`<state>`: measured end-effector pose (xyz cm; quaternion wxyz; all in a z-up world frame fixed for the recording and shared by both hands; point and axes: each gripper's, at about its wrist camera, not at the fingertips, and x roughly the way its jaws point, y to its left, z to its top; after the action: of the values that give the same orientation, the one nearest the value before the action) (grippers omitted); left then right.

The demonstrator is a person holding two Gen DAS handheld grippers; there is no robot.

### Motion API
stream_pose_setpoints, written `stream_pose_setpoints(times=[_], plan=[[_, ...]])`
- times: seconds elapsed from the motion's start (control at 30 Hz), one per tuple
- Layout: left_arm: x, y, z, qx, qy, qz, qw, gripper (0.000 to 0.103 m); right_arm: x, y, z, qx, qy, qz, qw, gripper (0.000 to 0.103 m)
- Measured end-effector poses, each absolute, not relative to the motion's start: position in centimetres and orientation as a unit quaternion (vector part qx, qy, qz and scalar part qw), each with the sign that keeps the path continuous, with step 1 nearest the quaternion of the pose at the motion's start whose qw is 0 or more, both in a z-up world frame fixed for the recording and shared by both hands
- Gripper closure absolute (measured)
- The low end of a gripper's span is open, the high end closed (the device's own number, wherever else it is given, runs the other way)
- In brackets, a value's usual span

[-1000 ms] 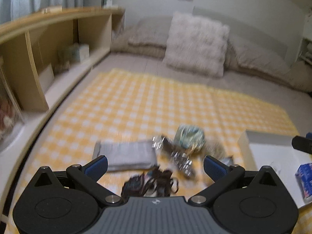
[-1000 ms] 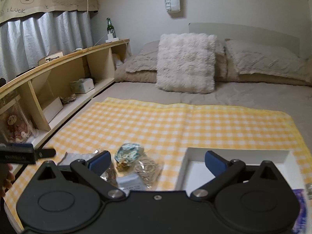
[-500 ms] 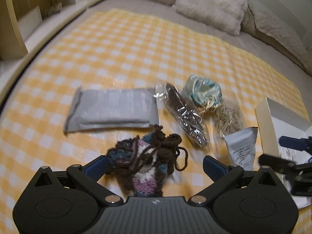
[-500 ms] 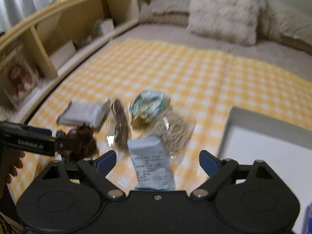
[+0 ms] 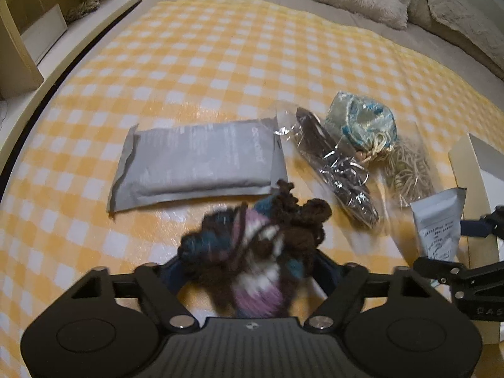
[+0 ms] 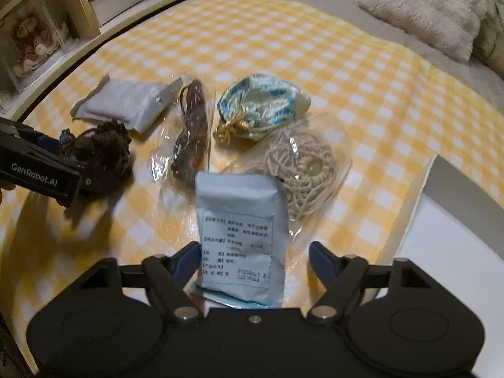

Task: Organize soft objects
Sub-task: 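Grasp the grey printed sachet with the right gripper while the left gripper grasps the crocheted doll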

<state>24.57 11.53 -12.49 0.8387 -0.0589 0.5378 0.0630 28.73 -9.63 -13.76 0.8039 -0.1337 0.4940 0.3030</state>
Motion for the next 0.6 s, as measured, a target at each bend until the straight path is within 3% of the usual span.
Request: stream_pose_setpoints(times=[0.1,0.27,0.33,0.6], plan=[[24.5,11.5,-12.3,-0.062,0.537,0.057,0.839,0.041,28.8,-9.5,-14.0,-0.132,0.503,0.308,0.796,0.046],[24.1,11.0,-11.7,-0.062,0.538,0.041,0.840,0.058,27.9,-9.2,-13.8,-0.153,0.503,0.325,0.786,0.056],[23.8,10.9,-11.5,-0.065,0.537,0.035,0.840,0.071,27.6,-9.4,-13.3,-0.150,0.503,0.330,0.785,0.058],[22.0,10.3,-8.9,-0.072,0.501,0.020,0.862,0.084,26.4,-11.5,-9.8,-0.110,0.470,0.338,0.808,0.059]])
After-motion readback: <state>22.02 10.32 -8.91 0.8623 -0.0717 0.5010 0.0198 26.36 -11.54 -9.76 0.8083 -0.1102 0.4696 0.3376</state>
